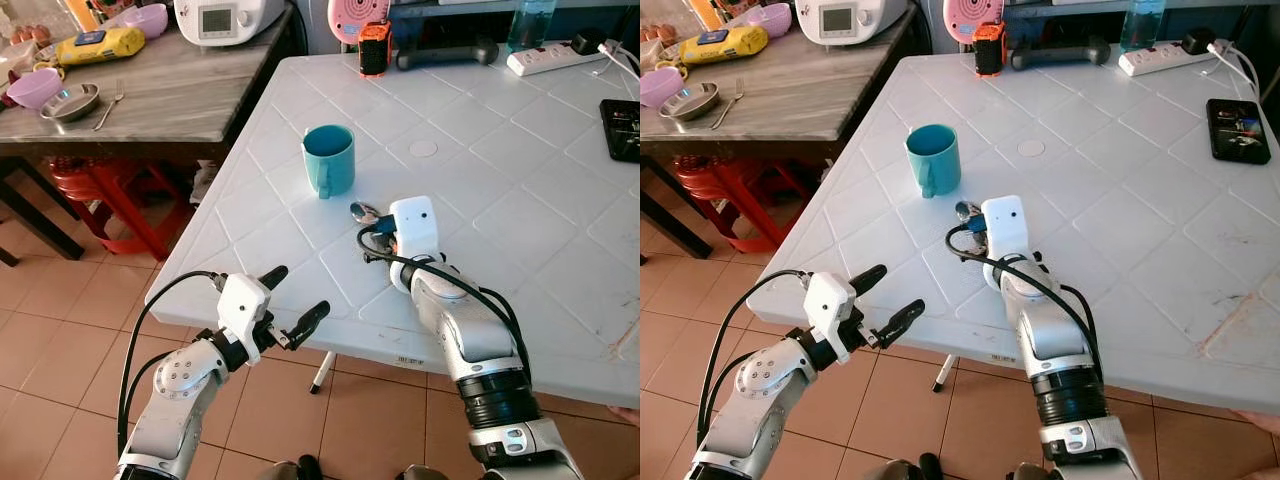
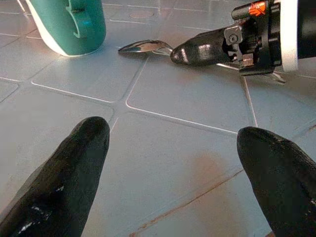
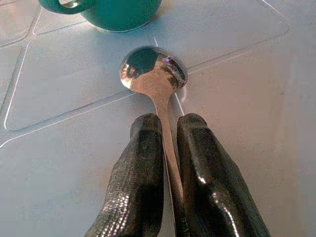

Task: Setting the table

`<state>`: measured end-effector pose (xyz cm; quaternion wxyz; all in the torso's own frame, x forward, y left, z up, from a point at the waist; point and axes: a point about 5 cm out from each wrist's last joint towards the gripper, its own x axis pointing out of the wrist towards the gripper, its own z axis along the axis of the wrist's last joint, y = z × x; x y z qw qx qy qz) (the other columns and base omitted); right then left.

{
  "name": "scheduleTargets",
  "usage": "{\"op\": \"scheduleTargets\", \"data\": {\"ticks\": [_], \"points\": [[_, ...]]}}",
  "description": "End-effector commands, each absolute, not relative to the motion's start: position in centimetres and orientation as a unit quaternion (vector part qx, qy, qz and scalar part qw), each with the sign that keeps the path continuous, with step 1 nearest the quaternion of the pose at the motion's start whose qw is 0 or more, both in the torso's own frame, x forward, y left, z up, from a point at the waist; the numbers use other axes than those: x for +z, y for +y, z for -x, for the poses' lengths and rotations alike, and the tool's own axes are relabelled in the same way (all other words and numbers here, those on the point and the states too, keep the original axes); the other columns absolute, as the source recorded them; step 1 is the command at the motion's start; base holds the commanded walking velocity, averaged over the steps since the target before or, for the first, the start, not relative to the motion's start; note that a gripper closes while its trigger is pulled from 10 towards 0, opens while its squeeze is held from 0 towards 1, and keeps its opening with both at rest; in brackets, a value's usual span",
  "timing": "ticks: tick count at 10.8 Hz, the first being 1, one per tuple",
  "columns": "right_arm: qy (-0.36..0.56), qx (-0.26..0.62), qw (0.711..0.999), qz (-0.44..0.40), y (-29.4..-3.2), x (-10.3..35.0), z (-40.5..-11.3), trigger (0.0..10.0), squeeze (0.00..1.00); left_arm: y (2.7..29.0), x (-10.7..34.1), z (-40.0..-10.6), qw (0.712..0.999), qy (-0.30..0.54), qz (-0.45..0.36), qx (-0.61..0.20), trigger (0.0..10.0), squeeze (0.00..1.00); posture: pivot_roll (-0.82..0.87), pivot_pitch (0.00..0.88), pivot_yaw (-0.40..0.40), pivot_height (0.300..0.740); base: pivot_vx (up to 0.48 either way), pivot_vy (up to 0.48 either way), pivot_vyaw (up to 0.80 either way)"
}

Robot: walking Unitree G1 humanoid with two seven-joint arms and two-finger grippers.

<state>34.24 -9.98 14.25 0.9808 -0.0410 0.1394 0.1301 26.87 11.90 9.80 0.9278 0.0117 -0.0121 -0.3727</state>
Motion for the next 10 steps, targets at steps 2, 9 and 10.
{"op": "scheduleTargets", "data": {"ticks": [2,9,10], "points": [[0.22,0.127,0.967,0.018,-10.2,10.6,-33.0,0.0,0.0,12.5,9.7,-27.1,0.931,-0.005,-0.023,-0.364,10.0,0.0,-0.13,0.158,0.179,0.74,0.0,0.0,0.0],[-0.025,0.127,0.988,-0.086,-10.6,17.8,-31.2,10.0,0.0,12.4,11.3,-28.6,0.951,-0.052,-0.004,-0.304,10.0,0.0,-0.13,0.114,0.14,0.74,0.0,0.0,0.0],[-0.029,0.126,0.987,-0.095,-10.7,17.9,-31.0,10.0,0.0,12.4,11.4,-28.7,0.953,-0.055,-0.005,-0.297,10.0,0.0,-0.13,0.113,0.138,0.74,0.0,0.0,0.0]]}}
